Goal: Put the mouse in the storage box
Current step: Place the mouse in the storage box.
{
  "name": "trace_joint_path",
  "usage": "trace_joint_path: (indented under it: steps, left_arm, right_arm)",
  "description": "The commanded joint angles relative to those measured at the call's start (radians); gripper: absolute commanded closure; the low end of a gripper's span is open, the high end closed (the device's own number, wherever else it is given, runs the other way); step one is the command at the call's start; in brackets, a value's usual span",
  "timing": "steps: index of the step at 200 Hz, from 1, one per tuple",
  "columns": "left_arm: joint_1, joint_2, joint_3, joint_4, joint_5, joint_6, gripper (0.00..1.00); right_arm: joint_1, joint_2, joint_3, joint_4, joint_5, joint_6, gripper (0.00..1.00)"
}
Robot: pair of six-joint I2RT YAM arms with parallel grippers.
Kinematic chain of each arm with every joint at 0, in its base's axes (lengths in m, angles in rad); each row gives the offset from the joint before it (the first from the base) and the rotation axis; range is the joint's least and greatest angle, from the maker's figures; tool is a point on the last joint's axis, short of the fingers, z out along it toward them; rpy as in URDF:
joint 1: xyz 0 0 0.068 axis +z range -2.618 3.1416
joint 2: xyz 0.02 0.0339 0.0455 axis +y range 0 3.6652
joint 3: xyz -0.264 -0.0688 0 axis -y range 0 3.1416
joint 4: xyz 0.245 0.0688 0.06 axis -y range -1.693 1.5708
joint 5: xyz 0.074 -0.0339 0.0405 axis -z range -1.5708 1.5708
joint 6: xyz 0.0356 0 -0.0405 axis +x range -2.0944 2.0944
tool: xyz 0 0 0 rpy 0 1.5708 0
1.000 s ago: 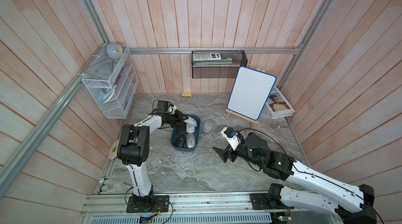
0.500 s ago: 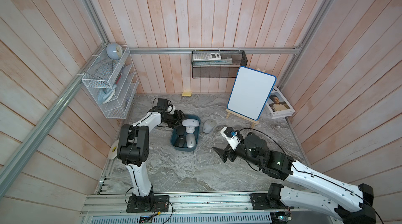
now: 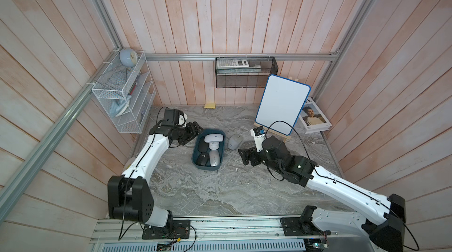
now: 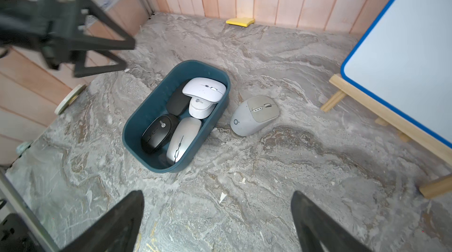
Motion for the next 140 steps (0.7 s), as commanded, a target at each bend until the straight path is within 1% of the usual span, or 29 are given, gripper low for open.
trace_joint_path:
  steps: [1, 12, 26, 44, 49, 64, 75, 83, 111, 140]
  left_arm:
    - [0.0, -0.109, -0.097, -0.045, -0.039, -0.008, 0.21]
    - [0.0, -0.176, -0.144, -0.066, -0.049, -0.009, 0.21]
    - [-0.001, -0.259, -0.209, -0.081, -0.047, -0.024, 0.2]
    - [0.0, -0.363, -0.271, -0.104, -0.044, -0.035, 0.2]
    - [0.0, -0.385, -0.282, -0.115, -0.048, -0.033, 0.2]
    - [0.0, -0.436, -0.304, -0.16, -0.056, -0.025, 0.2]
    - [0.0, -0.467, -0.319, -0.186, -0.056, -0.023, 0.2]
    - [0.0, -0.488, -0.33, -0.2, -0.054, -0.021, 0.2]
    - [-0.01, -0.548, -0.35, -0.217, -0.045, -0.025, 0.19]
    - [-0.009, -0.552, -0.348, -0.22, -0.049, -0.011, 0.18]
  right_arm:
    - [-0.016, 0.121, 0.138, -0.249, 0.19, 0.284, 0.02]
    - [-0.031, 0.187, 0.2, -0.324, 0.181, 0.355, 0.02]
    - [-0.034, 0.247, 0.239, -0.337, 0.171, 0.404, 0.03]
    - [-0.056, 0.313, 0.28, -0.374, 0.167, 0.502, 0.07]
    - [-0.07, 0.332, 0.289, -0.384, 0.151, 0.531, 0.07]
    - [-0.113, 0.375, 0.307, -0.409, 0.109, 0.624, 0.13]
    - [-0.136, 0.404, 0.303, -0.369, 0.075, 0.627, 0.17]
    - [-0.151, 0.421, 0.309, -0.355, 0.062, 0.643, 0.18]
    - [-0.205, 0.528, 0.364, -0.32, -0.058, 0.666, 0.17]
    - [-0.22, 0.648, 0.462, -0.322, -0.121, 0.671, 0.16]
